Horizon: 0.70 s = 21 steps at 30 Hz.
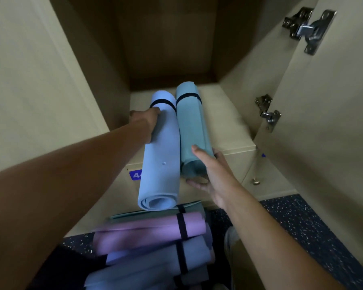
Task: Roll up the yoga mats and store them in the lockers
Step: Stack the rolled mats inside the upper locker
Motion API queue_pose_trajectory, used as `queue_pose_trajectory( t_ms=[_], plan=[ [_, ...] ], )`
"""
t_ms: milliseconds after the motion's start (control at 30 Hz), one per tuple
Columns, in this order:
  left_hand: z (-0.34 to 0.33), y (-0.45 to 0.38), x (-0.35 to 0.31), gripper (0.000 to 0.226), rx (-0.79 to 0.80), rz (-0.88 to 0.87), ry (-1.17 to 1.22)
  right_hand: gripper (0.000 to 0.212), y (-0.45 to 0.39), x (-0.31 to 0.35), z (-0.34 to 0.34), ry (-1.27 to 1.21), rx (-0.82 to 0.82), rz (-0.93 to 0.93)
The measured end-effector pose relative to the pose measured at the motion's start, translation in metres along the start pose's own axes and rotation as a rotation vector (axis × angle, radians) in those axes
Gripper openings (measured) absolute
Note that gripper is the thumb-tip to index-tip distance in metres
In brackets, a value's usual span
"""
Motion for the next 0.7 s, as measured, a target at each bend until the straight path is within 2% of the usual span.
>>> queue_pose_trajectory(
  t_ms=[67, 167, 333, 400, 467, 600, 700],
  plan=[
    [0.003, 0.006, 0.0, 0.069, 0.042, -0.096, -0.054, 0.055, -0.004, 0.002, -0.001, -0.029, 0.003, 0.001],
    [0.01, 0.023, 0.007, 0.058, 0.088, -0.25, -0.262, 0.053, -0.009, 0.003, -0.005, -0.065, -0.009, 0.0],
    [0.031, 0.08, 0.036, 0.073, 0.057, -0.367, -0.362, 0.061, -0.013, 0.002, -0.014, -0.041, -0.032, -0.002],
    [0.039, 0.104, 0.054, 0.082, 0.082, -0.352, -0.364, 0.07, -0.014, 0.002, -0.016, -0.03, -0.076, 0.02],
    [0.047, 0.118, 0.07, 0.089, 0.135, -0.266, -0.272, 0.069, -0.014, 0.002, -0.017, -0.03, -0.118, 0.052],
    [0.046, 0.138, 0.083, 0.078, 0.291, -0.176, -0.117, 0.06, -0.012, 0.001, -0.016, -0.034, -0.158, 0.091],
    [0.044, 0.135, 0.081, 0.081, 0.236, -0.213, -0.116, 0.059, -0.013, 0.001, -0.013, -0.008, -0.176, 0.104]
  ],
)
Point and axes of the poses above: each hand's wrist, its own y-axis away from the middle knuckle, its own z-axis out of the back of the hand, x = y × z, the point moved 4 cm from there along -y, towards the middle knuckle, and after that the axes turned 1 degree about z, right-handed, at the moved point
